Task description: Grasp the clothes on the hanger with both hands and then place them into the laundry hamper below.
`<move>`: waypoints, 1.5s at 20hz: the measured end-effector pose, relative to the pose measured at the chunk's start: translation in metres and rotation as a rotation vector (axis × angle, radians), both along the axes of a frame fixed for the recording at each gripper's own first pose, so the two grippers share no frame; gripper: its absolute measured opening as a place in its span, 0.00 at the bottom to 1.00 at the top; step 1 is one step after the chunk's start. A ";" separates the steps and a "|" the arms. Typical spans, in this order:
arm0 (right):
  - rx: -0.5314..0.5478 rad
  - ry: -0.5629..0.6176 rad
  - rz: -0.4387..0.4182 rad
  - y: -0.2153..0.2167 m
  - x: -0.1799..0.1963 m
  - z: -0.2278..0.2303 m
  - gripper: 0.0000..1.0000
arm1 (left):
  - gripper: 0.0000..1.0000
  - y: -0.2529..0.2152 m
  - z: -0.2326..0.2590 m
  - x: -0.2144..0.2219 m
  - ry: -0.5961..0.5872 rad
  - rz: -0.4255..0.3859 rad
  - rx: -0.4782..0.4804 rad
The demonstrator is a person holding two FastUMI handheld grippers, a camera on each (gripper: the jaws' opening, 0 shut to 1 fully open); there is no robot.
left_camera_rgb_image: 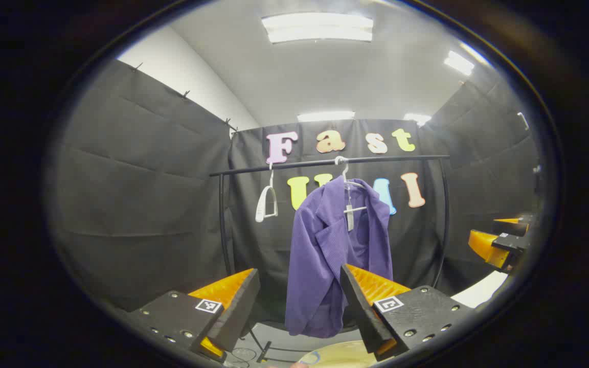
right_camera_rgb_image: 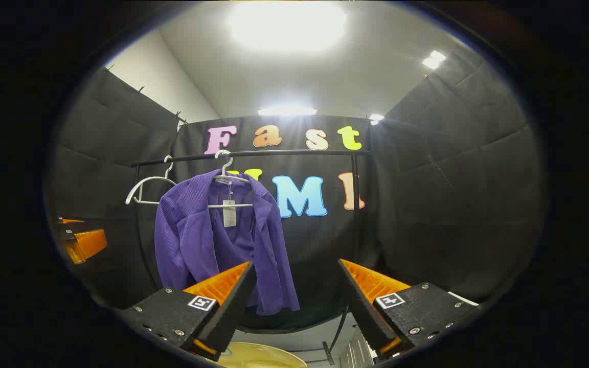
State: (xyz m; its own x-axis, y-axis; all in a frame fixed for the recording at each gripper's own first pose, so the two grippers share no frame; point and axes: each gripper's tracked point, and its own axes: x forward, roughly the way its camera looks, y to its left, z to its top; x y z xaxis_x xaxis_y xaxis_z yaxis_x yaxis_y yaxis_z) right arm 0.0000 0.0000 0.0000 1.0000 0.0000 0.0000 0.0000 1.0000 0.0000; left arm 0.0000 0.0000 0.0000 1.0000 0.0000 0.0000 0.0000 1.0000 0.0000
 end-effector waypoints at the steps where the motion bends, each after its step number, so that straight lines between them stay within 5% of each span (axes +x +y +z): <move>1: -0.001 0.001 0.001 0.000 0.000 0.000 0.97 | 0.87 0.000 0.000 0.001 -0.001 -0.001 0.002; 19: 0.004 0.004 0.010 0.005 0.007 0.000 0.97 | 0.87 -0.007 -0.001 -0.001 -0.006 -0.030 -0.009; 25: 0.018 -0.025 0.024 0.000 0.037 0.019 0.97 | 0.87 -0.020 0.005 0.027 -0.013 -0.029 -0.004; 30: 0.034 -0.019 0.072 0.007 0.075 0.028 0.97 | 0.96 -0.046 0.018 0.061 -0.017 -0.029 -0.033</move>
